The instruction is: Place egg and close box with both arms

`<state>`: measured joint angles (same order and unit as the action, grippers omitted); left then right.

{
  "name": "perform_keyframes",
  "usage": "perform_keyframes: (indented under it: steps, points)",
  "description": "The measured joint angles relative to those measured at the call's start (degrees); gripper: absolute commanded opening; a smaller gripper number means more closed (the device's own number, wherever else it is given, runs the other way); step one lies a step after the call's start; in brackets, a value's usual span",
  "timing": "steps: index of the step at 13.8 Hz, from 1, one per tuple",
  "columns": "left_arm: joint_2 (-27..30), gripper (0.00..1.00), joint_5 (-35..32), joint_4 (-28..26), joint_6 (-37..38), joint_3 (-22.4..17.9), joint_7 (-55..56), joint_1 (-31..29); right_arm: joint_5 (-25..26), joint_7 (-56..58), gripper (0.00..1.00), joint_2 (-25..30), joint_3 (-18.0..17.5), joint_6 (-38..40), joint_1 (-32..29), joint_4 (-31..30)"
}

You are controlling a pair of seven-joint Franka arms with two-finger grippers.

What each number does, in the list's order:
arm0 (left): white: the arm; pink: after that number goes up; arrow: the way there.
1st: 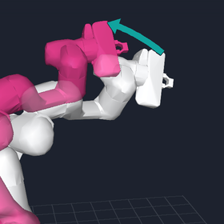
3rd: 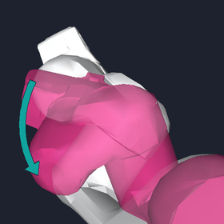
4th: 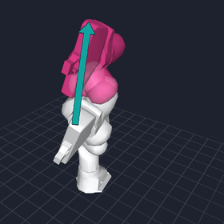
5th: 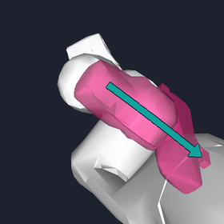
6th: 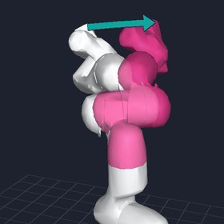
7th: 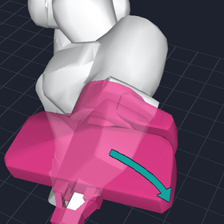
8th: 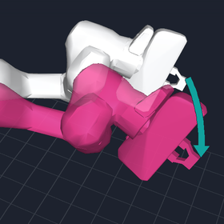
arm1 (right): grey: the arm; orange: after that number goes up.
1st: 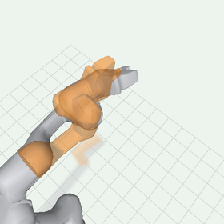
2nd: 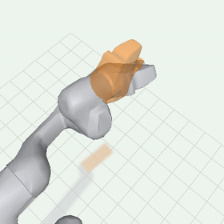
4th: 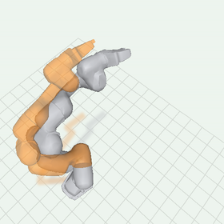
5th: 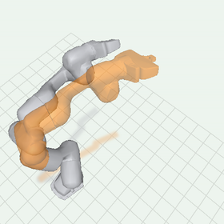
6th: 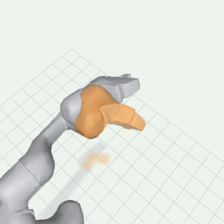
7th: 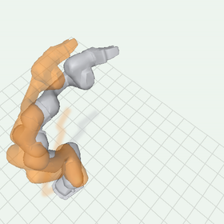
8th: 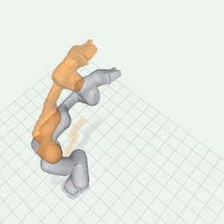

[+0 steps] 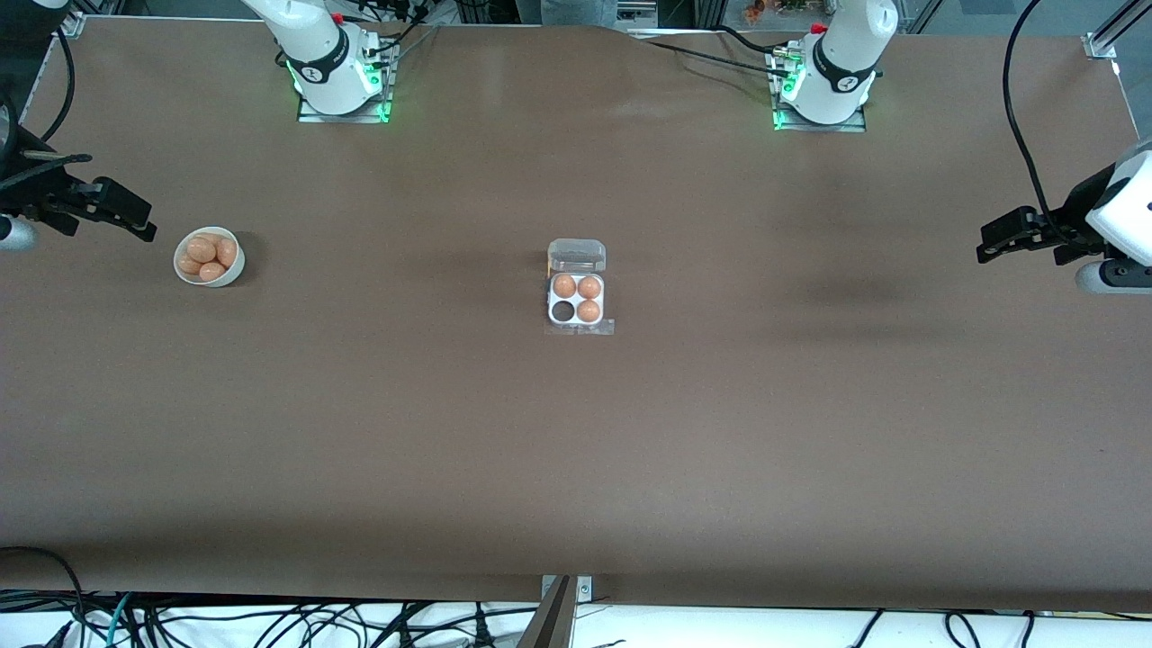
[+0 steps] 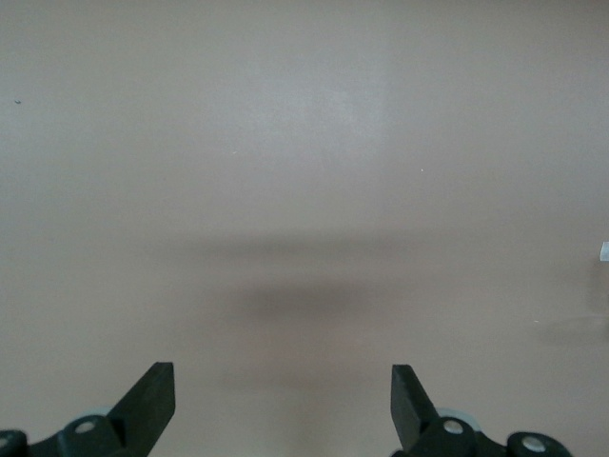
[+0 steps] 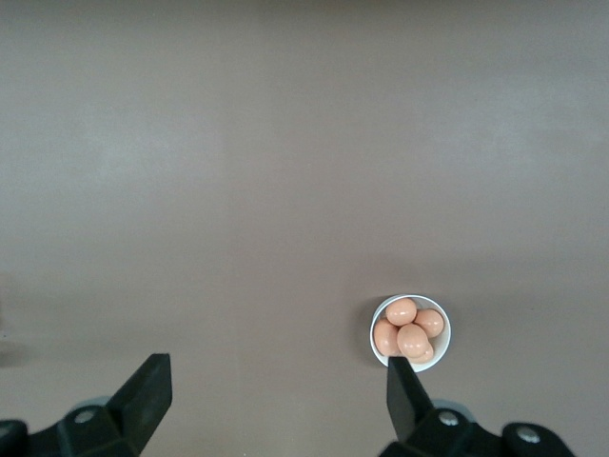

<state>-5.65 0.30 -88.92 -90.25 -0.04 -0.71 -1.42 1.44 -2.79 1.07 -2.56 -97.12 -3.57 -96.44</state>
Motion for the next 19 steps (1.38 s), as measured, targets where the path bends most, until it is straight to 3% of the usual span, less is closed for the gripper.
perform_keyframes:
  steps: [10,19]
  points:
    - [-0.02,1.0,0.0,0.0,0.11,0.0,0.0,0.0,0.04,0.05,1.0,-0.79,0.0,0.16,0.01,-0.38]
    - [-0.05,1.0,0.0,0.0,0.17,0.02,0.0,0.01,8.67,0.06,1.0,-14.27,2.65,0.37,-1.61,-3.01]
